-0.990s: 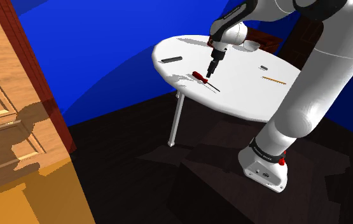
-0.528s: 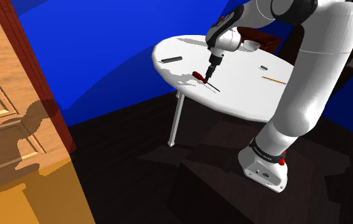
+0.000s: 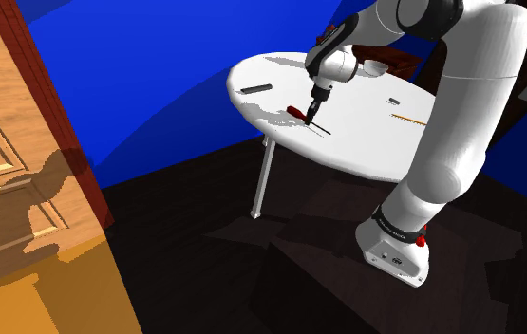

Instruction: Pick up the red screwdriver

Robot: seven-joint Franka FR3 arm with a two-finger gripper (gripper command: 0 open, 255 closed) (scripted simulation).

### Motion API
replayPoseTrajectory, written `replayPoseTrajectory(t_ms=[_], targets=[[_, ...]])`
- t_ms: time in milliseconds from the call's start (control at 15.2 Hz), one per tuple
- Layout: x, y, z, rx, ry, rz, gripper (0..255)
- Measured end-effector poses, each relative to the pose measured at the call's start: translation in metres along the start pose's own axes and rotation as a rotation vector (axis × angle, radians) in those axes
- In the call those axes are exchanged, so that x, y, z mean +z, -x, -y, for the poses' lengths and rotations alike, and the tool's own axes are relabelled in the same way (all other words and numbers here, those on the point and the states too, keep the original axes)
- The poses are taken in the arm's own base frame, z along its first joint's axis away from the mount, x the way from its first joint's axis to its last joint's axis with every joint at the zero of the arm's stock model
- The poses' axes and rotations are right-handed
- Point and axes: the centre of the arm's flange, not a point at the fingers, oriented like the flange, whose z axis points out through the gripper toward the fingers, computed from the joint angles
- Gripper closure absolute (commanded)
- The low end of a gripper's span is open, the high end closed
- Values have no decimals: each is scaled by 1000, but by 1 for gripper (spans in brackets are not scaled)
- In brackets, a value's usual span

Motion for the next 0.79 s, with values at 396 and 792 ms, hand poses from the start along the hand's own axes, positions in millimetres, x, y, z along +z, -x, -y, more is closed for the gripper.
replayPoseTrajectory(t_ms=[396,792], targets=[[0,-1,-1,2,-10,5,255],[-16,-2,7,-4,-15,10,255]])
